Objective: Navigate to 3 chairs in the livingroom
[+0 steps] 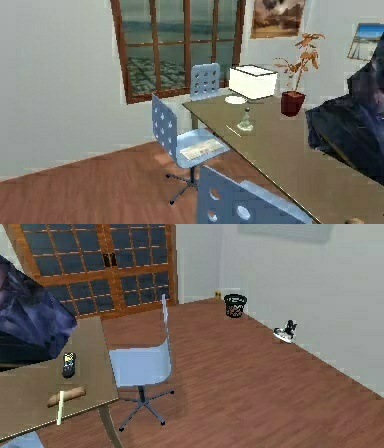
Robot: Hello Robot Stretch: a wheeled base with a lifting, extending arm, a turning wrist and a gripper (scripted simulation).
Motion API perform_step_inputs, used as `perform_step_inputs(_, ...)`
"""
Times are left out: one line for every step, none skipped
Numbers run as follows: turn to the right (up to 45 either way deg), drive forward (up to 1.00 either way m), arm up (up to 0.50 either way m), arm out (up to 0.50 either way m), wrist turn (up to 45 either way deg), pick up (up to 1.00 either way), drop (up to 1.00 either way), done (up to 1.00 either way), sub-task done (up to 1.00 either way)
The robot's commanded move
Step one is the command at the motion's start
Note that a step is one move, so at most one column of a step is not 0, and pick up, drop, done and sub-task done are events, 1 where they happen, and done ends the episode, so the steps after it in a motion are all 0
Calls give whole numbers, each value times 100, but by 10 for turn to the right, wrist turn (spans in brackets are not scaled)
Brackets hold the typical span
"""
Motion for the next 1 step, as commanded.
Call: perform_step_inputs(0,0,0,0,0,0,0,100,0)
